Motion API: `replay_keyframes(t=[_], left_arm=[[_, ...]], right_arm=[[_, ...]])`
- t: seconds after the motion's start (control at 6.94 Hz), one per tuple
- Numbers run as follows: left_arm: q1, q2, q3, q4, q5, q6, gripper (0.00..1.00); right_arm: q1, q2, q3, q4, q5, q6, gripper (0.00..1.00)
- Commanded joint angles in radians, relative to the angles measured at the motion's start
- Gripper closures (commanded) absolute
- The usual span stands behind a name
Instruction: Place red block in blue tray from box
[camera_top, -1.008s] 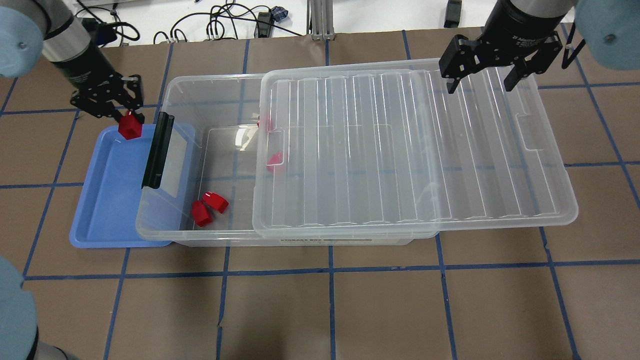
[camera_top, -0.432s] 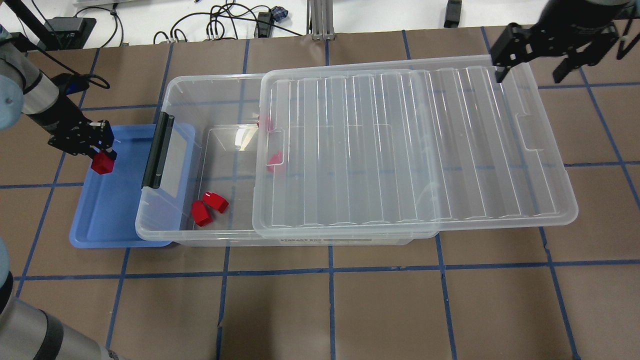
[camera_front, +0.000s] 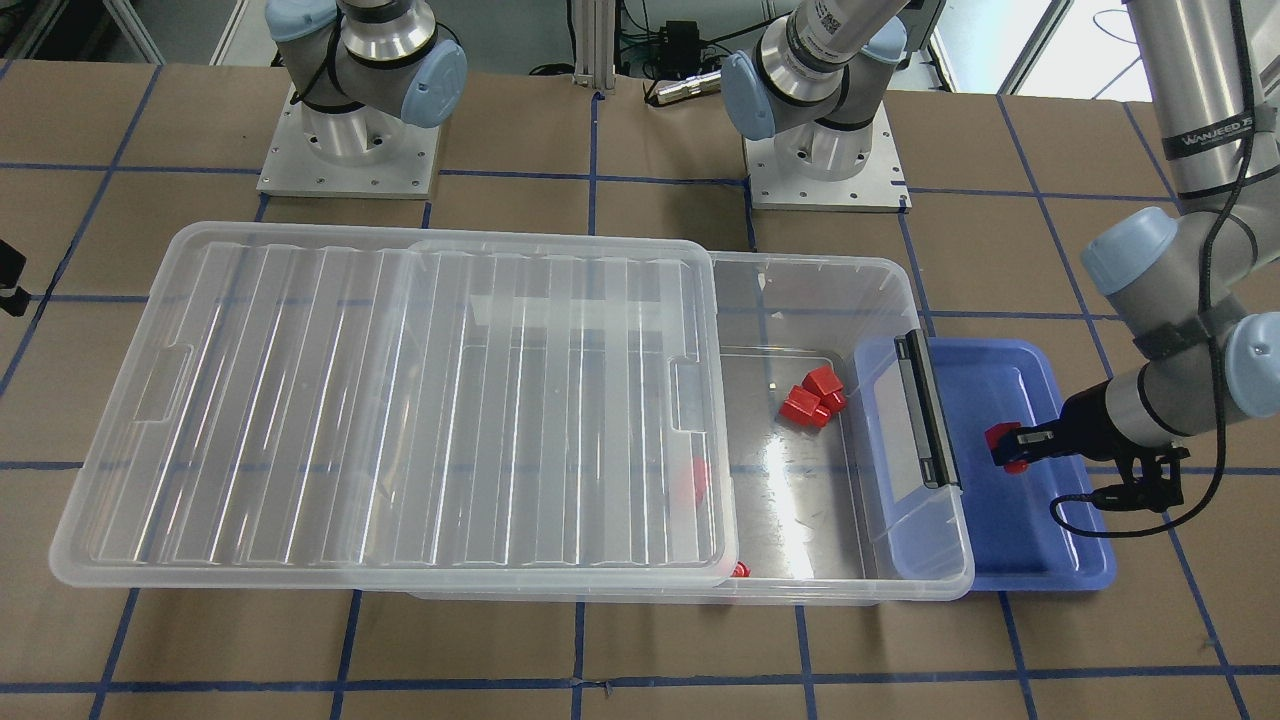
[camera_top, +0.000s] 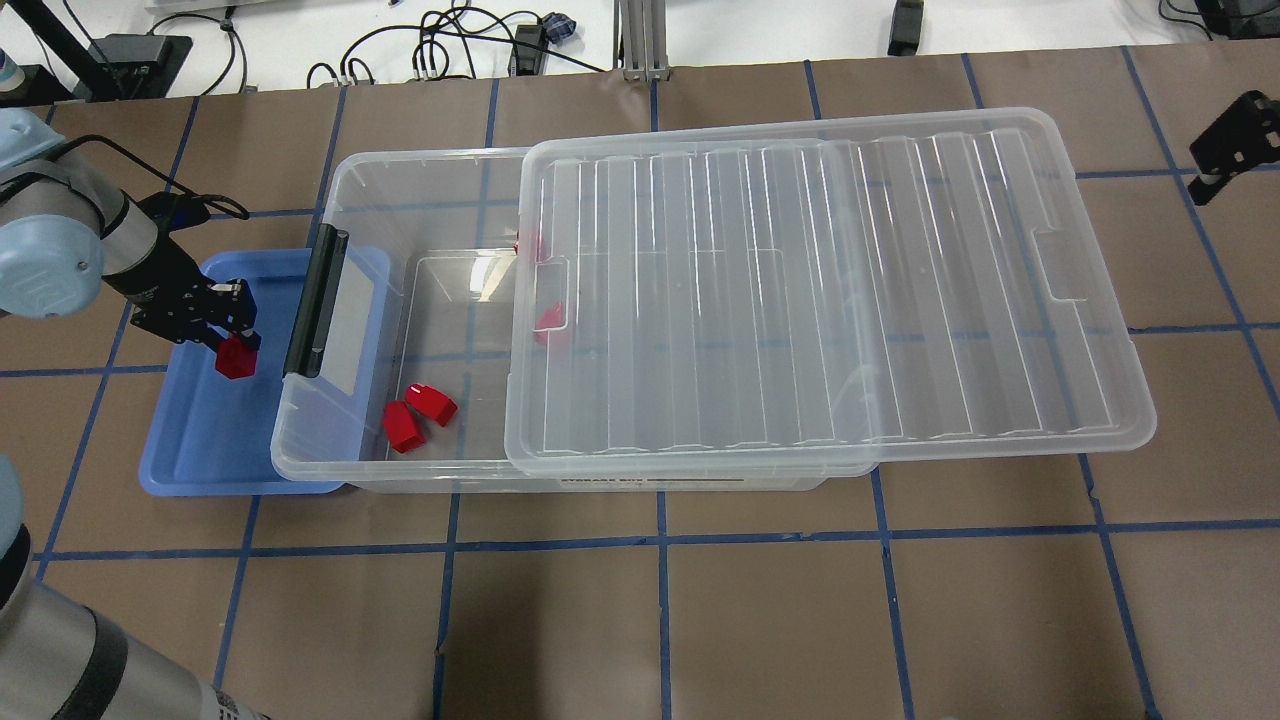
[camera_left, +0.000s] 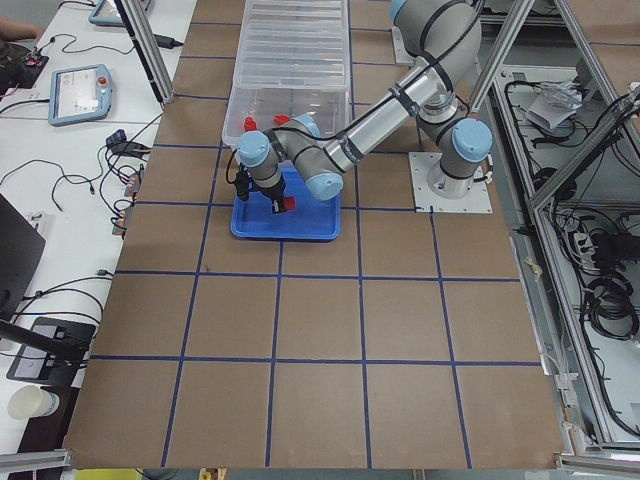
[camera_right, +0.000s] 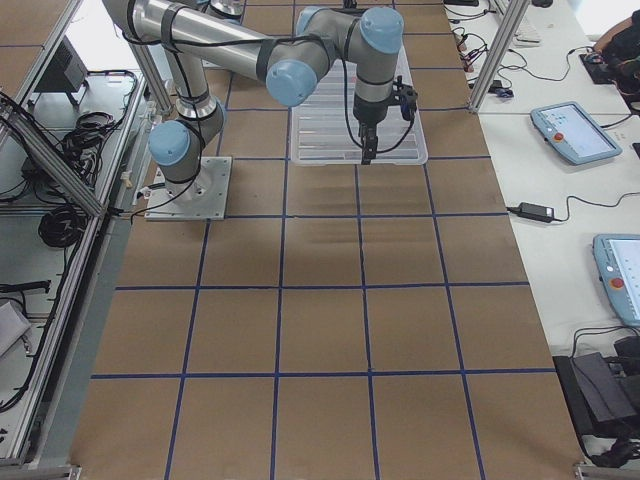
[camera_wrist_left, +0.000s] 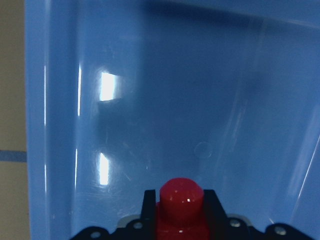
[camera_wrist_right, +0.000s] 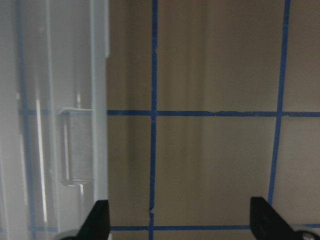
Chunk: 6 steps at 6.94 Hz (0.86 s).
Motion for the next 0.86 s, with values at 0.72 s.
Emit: replay_keyframes(t=[0.72], left_arm=[[-0.398,0.270,0.357,-0.552,0.053,-0.353,0.00]], right_arm=[[-0.002,0.055,0.171,-0.156,0.026,-0.006,0.00]])
